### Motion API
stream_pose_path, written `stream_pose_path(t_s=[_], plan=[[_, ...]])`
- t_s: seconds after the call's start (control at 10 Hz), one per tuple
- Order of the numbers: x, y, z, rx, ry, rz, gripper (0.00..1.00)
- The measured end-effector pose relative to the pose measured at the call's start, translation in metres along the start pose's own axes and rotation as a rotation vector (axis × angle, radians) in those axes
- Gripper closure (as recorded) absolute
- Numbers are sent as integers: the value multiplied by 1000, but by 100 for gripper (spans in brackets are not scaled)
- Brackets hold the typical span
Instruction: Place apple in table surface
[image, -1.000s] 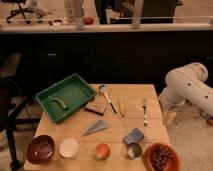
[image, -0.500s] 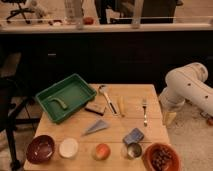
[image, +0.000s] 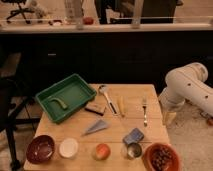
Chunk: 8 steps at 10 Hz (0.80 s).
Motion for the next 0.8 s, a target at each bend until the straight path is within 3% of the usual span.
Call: stream_pose_path(t_s=[0.5, 0.6, 0.7, 0.8], plan=[[1, 0, 0, -1, -6, 1, 20], [0, 1, -4, -16, -38, -3, 20], [0, 5, -9, -39, -117, -10, 20], [-2, 11, -17, -57, -228, -20, 20]])
